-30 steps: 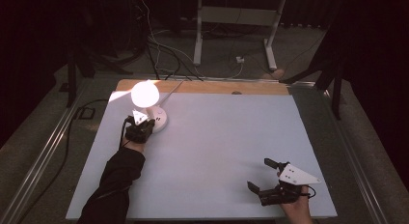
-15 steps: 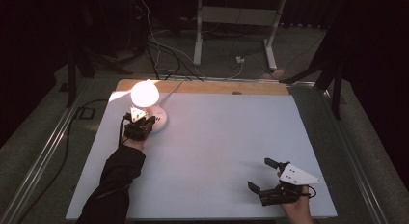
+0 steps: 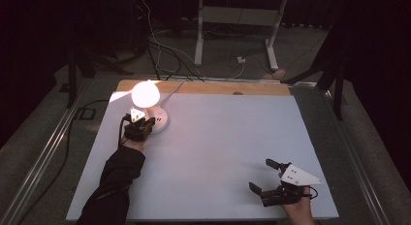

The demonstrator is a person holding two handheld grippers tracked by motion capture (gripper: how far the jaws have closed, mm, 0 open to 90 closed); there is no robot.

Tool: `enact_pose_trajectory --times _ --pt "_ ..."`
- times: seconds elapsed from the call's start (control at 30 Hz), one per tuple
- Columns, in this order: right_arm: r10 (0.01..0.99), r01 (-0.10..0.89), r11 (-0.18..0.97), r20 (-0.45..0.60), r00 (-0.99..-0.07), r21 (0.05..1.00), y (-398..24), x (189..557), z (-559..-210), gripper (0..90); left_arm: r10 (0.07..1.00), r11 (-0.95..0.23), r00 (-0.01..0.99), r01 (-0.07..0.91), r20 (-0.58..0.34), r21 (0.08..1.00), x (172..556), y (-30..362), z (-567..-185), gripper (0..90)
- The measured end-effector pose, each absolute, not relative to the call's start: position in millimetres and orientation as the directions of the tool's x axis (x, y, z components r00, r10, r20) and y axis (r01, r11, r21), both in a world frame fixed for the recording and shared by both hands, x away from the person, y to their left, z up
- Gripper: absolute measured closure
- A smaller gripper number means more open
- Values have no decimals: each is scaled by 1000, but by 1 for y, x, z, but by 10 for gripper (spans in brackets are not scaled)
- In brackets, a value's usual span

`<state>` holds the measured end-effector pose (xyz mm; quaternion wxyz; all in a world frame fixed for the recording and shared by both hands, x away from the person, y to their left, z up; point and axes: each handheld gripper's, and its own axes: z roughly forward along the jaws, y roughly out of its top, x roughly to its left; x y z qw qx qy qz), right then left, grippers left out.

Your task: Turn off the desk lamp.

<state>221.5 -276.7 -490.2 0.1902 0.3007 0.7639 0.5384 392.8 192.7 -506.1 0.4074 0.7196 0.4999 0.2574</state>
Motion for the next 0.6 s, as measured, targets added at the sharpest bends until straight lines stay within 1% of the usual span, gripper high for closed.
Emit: enact_pose_trajectory --times 0.37,0.47,0.5,0.6 --pt "663 253 238 34 -748 938 -277 222 -490 0 926 -182 377 521 -33 834 394 193 -510 900" --pt "663 253 238 34 -748 938 -277 221 -490 0 925 -190 379 524 -27 830 394 192 -512 900" --pt "663 252 238 32 -748 938 -277 221 -490 0 928 -203 372 531 -12 823 394 192 -513 900" --pt "664 252 239 32 -747 938 -277 221 -490 0 924 -192 380 525 -27 829 394 193 -514 900"
